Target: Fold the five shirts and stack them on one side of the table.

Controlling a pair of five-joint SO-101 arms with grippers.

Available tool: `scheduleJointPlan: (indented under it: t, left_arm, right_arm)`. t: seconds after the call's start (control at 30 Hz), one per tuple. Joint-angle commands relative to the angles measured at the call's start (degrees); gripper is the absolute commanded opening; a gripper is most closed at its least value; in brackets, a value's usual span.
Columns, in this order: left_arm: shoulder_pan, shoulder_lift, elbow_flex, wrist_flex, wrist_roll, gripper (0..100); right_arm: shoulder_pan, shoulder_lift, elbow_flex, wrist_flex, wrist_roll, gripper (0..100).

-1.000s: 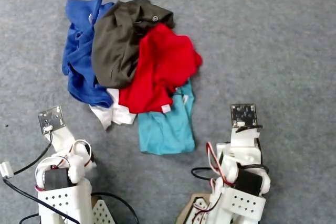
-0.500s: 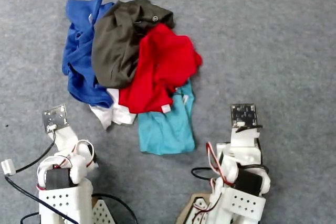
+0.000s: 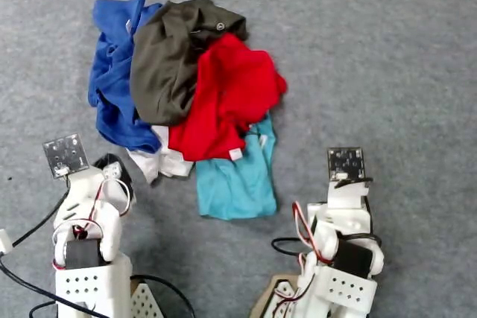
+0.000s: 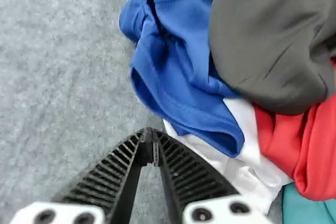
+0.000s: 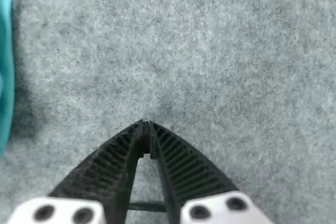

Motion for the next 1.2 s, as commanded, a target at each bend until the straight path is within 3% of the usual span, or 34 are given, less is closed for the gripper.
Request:
scheduleJointPlan:
  t: [0.0,0.27,0.63,1.17]
  left_arm:
    - [0.4,-3.9,-1.1,-1.7,0.4,2]
    - [-0.1,-3.8,0.7,2.4,0.4,2]
    - [0.0,-3.8,-1.6,1.8,-1.8,2]
    - [-0.2,-3.6,-19.0,1.1,-6.7,2]
  right_arm:
    - [0.7,-5.3,0.0,0.4,-0.4,0.5]
    - [0.7,-5.3,0.0,0.4,-0.4,0.5]
    - [0.7,-5.3,0.0,0.4,-0.4,0.5]
    - [0.7,-5.3,0.0,0.4,-0.4,0.5]
